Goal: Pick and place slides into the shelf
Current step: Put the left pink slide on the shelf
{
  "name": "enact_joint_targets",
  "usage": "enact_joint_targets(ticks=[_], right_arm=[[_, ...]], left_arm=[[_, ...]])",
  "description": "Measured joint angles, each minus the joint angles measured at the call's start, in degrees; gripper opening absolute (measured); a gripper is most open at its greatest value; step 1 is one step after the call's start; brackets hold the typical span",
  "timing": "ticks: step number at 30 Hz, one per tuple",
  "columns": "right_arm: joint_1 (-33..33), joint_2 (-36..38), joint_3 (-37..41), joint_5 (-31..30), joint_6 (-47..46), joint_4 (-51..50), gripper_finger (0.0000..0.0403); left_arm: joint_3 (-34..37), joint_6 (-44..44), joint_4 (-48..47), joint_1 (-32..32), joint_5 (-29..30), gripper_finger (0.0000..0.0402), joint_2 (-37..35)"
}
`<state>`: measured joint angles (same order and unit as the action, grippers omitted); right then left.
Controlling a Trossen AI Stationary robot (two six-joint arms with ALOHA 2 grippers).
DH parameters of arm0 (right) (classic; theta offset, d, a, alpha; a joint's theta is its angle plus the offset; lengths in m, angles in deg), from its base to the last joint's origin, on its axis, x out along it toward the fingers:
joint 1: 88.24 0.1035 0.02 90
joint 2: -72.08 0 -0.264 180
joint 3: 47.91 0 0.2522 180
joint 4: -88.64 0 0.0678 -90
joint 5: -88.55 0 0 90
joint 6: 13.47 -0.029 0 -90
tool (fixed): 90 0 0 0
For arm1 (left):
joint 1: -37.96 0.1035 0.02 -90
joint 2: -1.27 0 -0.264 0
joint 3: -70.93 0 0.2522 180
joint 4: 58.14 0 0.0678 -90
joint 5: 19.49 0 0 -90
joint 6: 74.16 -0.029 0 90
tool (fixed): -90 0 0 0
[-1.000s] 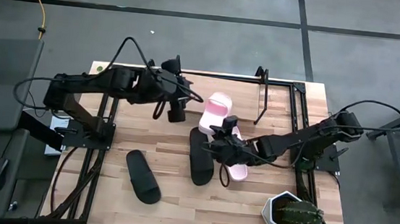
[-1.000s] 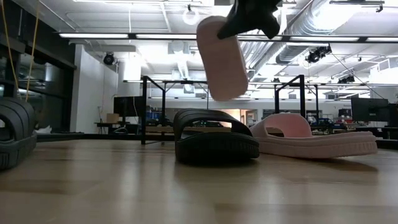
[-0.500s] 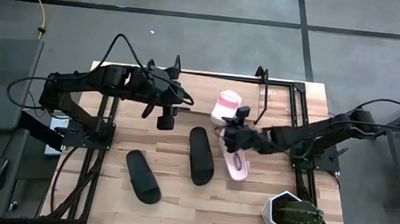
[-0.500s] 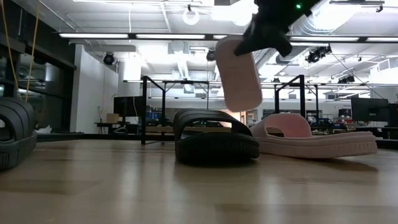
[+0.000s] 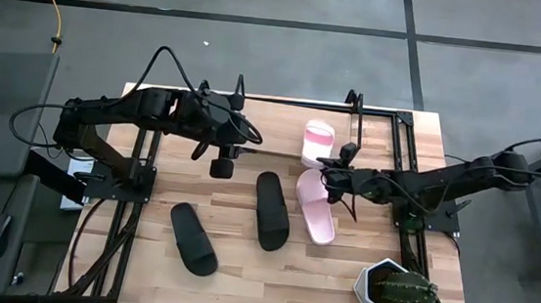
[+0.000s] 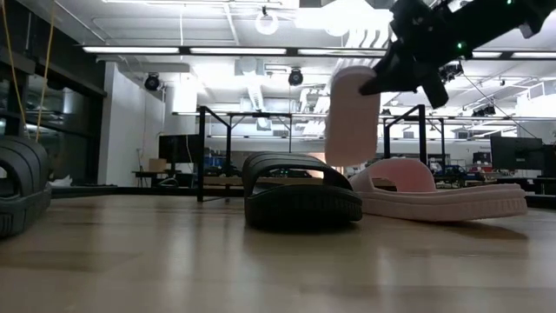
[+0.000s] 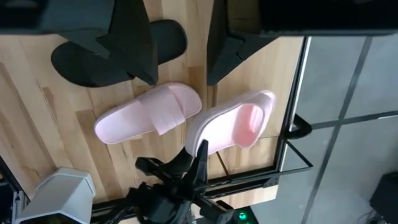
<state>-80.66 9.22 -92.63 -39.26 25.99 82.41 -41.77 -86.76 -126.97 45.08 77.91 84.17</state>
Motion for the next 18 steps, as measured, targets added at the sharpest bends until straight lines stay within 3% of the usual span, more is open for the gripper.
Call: enact_joint_targets(ticks=[18], right_arm=[[-7.2, -0.2, 0.0, 2.2, -1.9, -6.9, 0.0039]], left_arm=[[0.0, 0.4, -2.2, 0.0, -0.5, 0.0115, 0.0]])
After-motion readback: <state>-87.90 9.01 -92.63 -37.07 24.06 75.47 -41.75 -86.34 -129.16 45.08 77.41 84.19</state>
